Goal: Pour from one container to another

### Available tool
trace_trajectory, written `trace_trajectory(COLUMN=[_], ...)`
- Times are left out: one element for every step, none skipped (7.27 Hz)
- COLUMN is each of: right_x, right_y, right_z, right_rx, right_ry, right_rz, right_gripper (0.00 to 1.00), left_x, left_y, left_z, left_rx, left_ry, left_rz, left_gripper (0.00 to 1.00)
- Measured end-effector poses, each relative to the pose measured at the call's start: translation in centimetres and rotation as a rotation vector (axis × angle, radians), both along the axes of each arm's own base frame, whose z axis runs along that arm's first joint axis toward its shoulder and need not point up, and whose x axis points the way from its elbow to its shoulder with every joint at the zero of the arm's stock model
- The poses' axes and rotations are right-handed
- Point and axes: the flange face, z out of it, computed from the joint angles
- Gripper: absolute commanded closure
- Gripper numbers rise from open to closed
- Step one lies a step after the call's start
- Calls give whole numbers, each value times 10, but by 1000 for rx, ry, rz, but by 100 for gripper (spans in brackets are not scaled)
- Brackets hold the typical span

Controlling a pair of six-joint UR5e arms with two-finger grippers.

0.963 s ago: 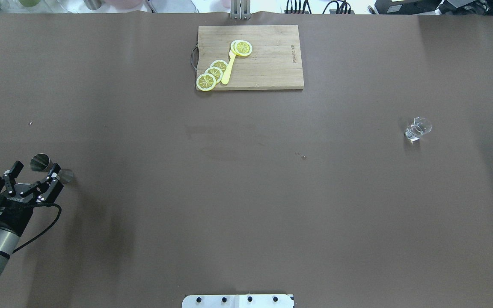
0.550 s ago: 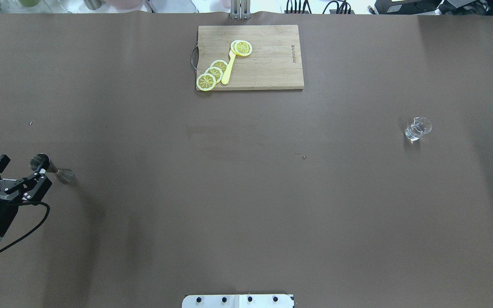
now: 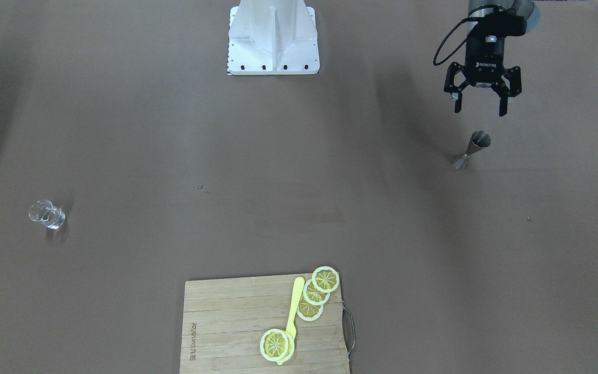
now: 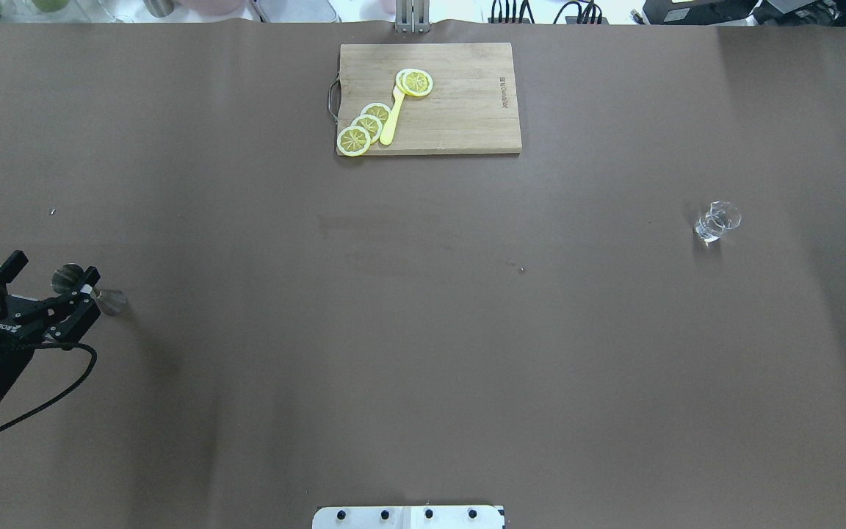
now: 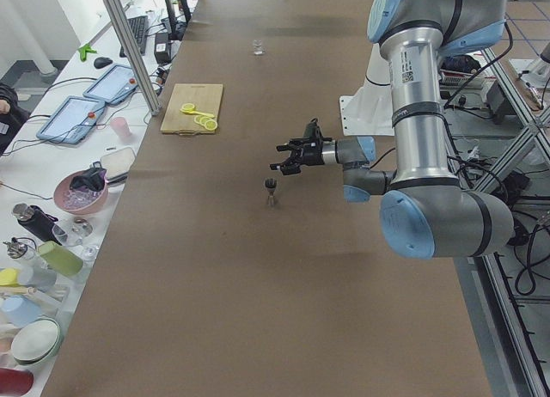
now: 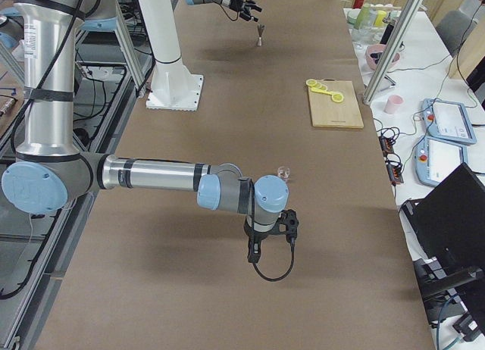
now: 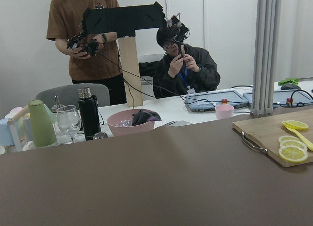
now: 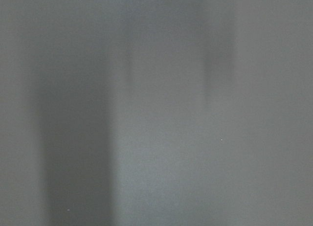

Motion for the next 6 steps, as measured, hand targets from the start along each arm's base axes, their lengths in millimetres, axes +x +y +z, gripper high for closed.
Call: trace_trajectory(right_x=[0, 0, 1, 1, 1, 1], right_y=[1, 2, 2, 1, 1, 2], right_z=[2, 5, 7, 6, 6, 7], right_rx=[-3, -9, -12, -8, -7, -8], right_ry=[3, 8, 16, 23, 25, 24], right_rz=[-1, -2, -3, -3, -3, -3], right_gripper=[0, 0, 0, 0, 0, 0], left_x=[5, 14, 25, 38, 52, 63], left_y=[-5, -14, -26, -41, -58, -75], left_z=[-13, -27, -42, -60, -80, -99], left_rx=[-4, -5, -7, -17, -32, -54], left_ry=[-9, -24, -41, -59, -76, -98], left_rz=[19, 36, 51, 65, 75, 87], left_gripper=[2, 2, 2, 2, 2, 2])
